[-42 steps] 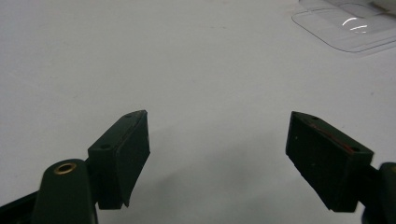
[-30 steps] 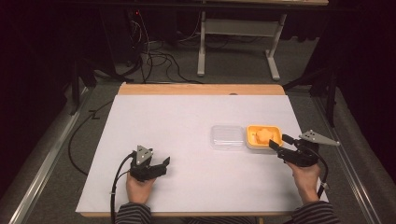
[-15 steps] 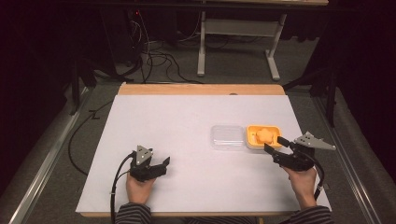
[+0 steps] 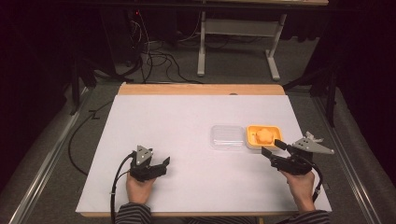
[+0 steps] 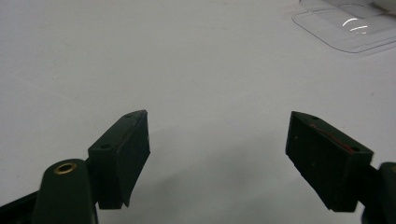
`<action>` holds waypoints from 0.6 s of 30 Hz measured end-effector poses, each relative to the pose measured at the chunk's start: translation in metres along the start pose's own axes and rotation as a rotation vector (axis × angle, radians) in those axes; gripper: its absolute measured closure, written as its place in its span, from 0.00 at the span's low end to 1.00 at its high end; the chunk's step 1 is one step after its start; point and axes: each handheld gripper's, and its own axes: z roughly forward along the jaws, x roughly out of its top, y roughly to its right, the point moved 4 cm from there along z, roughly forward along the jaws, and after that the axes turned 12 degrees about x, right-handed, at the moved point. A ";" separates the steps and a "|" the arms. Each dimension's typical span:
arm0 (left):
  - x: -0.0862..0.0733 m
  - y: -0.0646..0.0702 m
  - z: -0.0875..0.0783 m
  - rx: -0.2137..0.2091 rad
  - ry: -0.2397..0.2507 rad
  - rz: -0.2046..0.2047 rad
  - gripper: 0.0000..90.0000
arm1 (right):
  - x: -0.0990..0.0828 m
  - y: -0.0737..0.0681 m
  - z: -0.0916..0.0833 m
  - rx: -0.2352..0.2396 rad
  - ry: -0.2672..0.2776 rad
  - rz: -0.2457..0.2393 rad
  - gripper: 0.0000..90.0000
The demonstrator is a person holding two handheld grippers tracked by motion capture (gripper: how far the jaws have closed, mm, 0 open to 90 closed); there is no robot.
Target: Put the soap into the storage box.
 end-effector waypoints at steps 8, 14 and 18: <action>0.000 0.000 0.000 0.000 -0.002 0.001 0.25 | -0.003 -0.007 0.002 0.017 -0.008 -0.003 0.36; 0.000 0.000 0.000 0.000 -0.005 0.007 0.25 | -0.006 -0.012 0.005 0.032 -0.013 0.000 0.36; 0.000 0.000 0.000 0.000 -0.004 0.004 0.25 | -0.008 -0.015 0.007 0.038 -0.021 0.004 0.36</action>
